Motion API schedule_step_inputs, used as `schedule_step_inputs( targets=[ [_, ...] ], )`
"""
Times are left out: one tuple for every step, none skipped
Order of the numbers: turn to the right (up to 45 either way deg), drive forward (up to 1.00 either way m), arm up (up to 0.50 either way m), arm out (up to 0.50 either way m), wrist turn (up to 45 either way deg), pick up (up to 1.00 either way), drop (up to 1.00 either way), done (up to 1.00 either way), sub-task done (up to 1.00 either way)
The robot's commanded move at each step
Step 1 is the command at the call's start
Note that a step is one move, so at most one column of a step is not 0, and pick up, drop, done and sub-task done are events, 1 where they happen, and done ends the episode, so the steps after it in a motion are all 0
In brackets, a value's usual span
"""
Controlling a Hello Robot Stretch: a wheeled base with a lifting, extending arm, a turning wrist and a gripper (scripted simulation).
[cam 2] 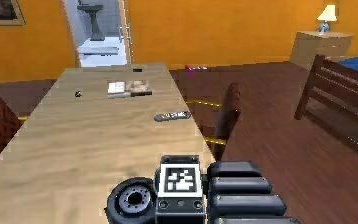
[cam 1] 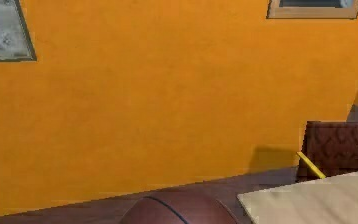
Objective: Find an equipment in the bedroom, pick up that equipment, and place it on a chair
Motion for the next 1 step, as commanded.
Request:
schedule_step_inputs(
  targets=[
    [0.0,0.70,0.00,0.00,0.0,0.00,0.00,0.00,0.00]
  ],
)
